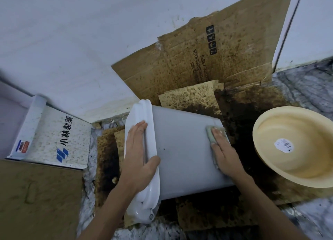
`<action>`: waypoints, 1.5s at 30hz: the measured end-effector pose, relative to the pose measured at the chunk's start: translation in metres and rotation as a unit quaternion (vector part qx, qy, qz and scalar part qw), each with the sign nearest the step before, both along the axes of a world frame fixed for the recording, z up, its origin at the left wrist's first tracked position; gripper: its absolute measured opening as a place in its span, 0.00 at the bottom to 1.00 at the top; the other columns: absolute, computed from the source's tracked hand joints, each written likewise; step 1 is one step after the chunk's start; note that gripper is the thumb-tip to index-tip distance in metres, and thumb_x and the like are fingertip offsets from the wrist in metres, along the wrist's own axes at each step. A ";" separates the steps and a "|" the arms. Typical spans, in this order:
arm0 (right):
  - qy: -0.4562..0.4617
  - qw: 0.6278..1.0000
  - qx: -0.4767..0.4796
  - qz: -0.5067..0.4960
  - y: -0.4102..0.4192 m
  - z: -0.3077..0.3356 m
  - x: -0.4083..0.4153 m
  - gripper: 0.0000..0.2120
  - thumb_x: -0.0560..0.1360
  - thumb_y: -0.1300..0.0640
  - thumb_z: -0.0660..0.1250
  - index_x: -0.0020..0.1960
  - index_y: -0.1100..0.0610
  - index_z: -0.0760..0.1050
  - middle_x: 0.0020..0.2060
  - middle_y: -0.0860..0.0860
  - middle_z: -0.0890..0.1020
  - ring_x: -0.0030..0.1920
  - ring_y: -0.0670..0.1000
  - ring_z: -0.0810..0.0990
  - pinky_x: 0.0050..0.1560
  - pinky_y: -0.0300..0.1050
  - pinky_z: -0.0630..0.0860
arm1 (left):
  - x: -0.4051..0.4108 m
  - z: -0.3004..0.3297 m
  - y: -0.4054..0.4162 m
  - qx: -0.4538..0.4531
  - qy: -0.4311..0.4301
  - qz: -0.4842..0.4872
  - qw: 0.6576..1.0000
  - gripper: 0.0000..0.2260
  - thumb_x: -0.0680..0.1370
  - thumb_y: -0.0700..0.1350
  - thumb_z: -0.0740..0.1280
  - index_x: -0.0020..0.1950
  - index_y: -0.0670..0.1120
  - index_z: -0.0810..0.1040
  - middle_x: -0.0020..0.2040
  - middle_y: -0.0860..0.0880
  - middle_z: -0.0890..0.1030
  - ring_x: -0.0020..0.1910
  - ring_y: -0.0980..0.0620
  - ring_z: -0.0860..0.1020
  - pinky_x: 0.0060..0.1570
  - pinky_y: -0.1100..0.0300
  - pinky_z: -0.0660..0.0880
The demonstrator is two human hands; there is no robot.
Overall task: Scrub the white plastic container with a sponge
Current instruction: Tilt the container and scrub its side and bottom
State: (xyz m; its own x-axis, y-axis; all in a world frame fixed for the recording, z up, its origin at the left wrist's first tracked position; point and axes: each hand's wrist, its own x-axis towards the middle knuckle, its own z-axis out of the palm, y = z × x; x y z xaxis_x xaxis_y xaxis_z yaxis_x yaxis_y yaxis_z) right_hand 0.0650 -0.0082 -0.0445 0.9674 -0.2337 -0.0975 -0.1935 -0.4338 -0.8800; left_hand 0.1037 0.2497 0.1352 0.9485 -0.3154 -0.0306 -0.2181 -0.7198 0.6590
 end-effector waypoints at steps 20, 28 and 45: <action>-0.157 0.980 0.052 0.111 0.114 0.106 -0.011 0.21 0.83 0.55 0.55 0.76 0.51 0.66 0.75 0.44 0.68 0.77 0.41 0.60 0.77 0.38 0.54 | -0.008 0.002 -0.007 0.015 -0.005 0.010 1.000 0.37 0.73 0.46 0.64 0.81 0.45 0.58 0.81 0.52 0.57 0.82 0.47 0.53 0.79 0.39 0.54; -0.034 0.999 -0.003 -0.021 0.089 0.070 -0.031 0.22 0.84 0.58 0.54 0.77 0.54 0.63 0.76 0.45 0.62 0.78 0.48 0.61 0.79 0.44 0.53 | -0.010 0.003 -0.003 0.007 0.005 0.013 1.000 0.37 0.72 0.47 0.61 0.81 0.42 0.57 0.81 0.47 0.58 0.82 0.46 0.51 0.79 0.40 0.52; -0.161 0.985 -0.046 0.049 0.126 0.076 -0.079 0.23 0.81 0.56 0.54 0.75 0.55 0.68 0.74 0.49 0.70 0.76 0.48 0.66 0.73 0.56 0.66 | -0.011 0.000 0.000 -0.002 0.016 0.032 0.999 0.37 0.71 0.44 0.61 0.81 0.43 0.57 0.81 0.48 0.58 0.82 0.46 0.52 0.79 0.40 0.54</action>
